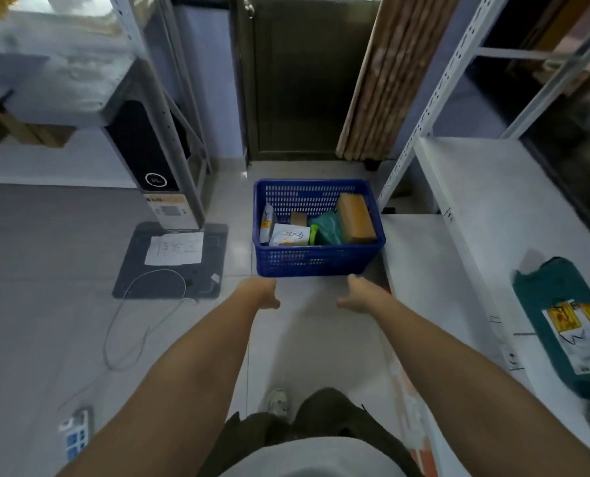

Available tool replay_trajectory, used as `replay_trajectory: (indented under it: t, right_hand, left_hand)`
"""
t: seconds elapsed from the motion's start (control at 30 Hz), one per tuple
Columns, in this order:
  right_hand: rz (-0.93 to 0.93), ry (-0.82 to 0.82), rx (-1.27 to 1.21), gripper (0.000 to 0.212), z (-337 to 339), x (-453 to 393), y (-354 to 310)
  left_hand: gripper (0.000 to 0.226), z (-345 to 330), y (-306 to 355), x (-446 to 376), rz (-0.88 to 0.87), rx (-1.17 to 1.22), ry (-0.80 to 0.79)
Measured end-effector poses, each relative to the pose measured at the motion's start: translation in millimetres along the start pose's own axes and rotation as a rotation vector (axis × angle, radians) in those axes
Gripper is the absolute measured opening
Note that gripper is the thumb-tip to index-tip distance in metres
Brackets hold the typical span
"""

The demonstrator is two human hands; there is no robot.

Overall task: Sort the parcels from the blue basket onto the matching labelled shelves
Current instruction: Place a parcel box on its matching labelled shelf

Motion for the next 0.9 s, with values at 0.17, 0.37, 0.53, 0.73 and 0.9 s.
replay_trajectory:
  t: [0.17,0.37,0.53,0.73,0.9]
  right_hand:
    - [0.050,0.044,0.197,0.067,34.9,-42.5,-18.8]
    - [0.121,0.094,0.319,0.080,71.9,-121.3,-46.4]
    - [0.184,0.043,0.381,0.076,113.2,-201.4,-68.2]
    - [0.187,-0.062,0.393,0.076,157.7,-278.3,-79.7]
    - [0.180,-0.149,0.381,0.077,177.6,-316.2,-85.6]
  left_hand:
    - [0.054,28.8,-22.9,-41.1,-0.008,-0.034,0.011]
    - [0.052,70.9,-38.5,-106.0,-0.005,-0.127,0.011]
    - [0.048,124.1,-44.5,-167.7,0.031,-0.224,-0.018]
    - [0.050,179.4,-42.9,-227.5,0.041,-0.178,-0.023]
    - [0.050,203.5,-59.3,-257.2,0.063,-0.142,-0.053]
Point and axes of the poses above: each hand's wrist, its own x-axis away from the middle knuckle, its own z-axis out of the back of the hand, y = z × x, the point moved 2 cm from there along -x, towards the middle knuckle, and after that the axes turned 3 degrees about -z, right-handed, at the moved point
